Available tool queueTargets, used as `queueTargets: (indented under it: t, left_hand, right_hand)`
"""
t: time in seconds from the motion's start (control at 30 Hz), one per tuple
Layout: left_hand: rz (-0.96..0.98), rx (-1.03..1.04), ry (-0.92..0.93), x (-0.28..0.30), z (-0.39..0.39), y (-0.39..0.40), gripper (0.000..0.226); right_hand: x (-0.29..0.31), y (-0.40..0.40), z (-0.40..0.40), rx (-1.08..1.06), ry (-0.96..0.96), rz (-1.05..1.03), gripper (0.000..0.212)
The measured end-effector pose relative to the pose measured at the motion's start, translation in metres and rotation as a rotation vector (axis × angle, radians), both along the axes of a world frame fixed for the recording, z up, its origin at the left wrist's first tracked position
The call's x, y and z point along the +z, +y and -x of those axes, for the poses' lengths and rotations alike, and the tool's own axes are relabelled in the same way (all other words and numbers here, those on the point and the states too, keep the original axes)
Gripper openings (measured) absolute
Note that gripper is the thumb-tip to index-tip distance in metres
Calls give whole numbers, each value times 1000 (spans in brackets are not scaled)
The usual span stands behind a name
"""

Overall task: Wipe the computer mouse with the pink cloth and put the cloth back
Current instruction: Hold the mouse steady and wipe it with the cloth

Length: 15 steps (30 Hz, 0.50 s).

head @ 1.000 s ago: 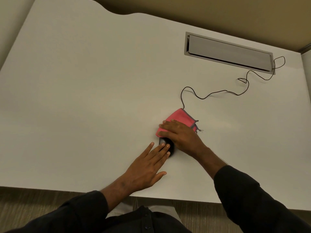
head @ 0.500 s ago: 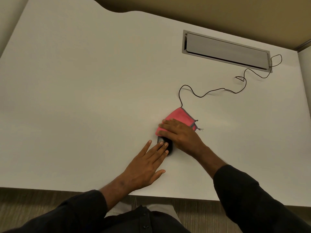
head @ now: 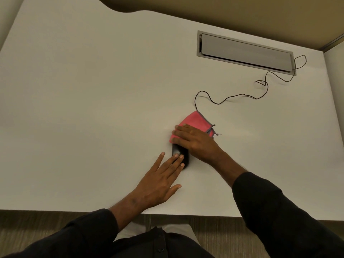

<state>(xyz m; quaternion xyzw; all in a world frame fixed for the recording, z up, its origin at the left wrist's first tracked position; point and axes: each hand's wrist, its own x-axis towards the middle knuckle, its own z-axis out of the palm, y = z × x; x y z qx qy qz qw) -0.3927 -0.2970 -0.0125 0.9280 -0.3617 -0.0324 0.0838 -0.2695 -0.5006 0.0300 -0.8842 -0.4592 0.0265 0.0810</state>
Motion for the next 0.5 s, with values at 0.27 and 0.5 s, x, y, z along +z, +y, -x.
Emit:
queueTargets:
  t: [0.27, 0.5]
  left_hand:
    - [11, 1, 23, -4, 2, 1, 66]
    - [-1, -9, 32, -8, 1, 1, 67]
  right_hand:
    - [3, -16, 23, -95, -40, -142, 37]
    - [-8, -31, 53, -154, -31, -142, 39]
